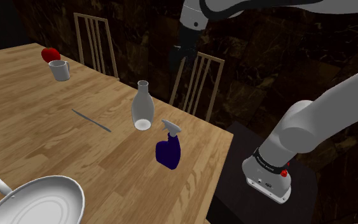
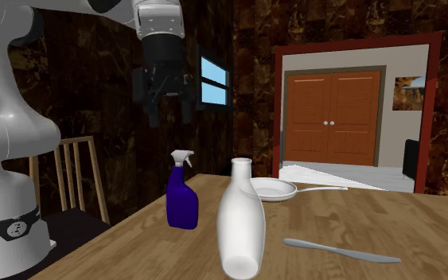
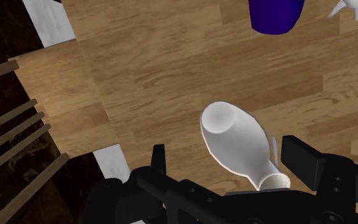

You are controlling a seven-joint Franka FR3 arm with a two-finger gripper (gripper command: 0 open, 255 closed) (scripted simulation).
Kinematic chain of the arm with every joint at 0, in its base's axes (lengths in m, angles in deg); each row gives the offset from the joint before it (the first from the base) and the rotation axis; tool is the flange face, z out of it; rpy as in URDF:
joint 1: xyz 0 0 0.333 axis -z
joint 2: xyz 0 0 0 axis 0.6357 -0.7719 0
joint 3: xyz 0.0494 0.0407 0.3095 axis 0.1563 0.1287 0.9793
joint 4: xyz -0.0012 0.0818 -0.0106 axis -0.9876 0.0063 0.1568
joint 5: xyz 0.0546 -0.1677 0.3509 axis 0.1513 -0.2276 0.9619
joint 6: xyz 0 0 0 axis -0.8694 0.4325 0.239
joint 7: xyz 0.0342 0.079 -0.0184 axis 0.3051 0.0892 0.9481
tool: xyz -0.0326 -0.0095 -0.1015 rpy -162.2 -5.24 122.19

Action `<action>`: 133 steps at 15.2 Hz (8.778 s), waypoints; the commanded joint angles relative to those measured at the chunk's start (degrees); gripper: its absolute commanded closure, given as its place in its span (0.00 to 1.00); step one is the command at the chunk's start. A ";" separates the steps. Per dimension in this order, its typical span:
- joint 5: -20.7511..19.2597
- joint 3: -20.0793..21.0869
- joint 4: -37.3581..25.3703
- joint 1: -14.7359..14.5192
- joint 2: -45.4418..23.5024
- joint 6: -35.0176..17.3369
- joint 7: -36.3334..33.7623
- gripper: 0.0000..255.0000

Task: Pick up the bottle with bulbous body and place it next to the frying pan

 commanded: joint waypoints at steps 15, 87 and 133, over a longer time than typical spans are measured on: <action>-12.71 7.74 -17.54 -2.93 -27.96 -6.58 -18.30 0.00; -14.75 21.32 -30.92 -19.31 -27.49 9.20 -47.35 1.00; -15.25 21.19 -22.97 -19.18 -27.84 1.02 -48.22 0.00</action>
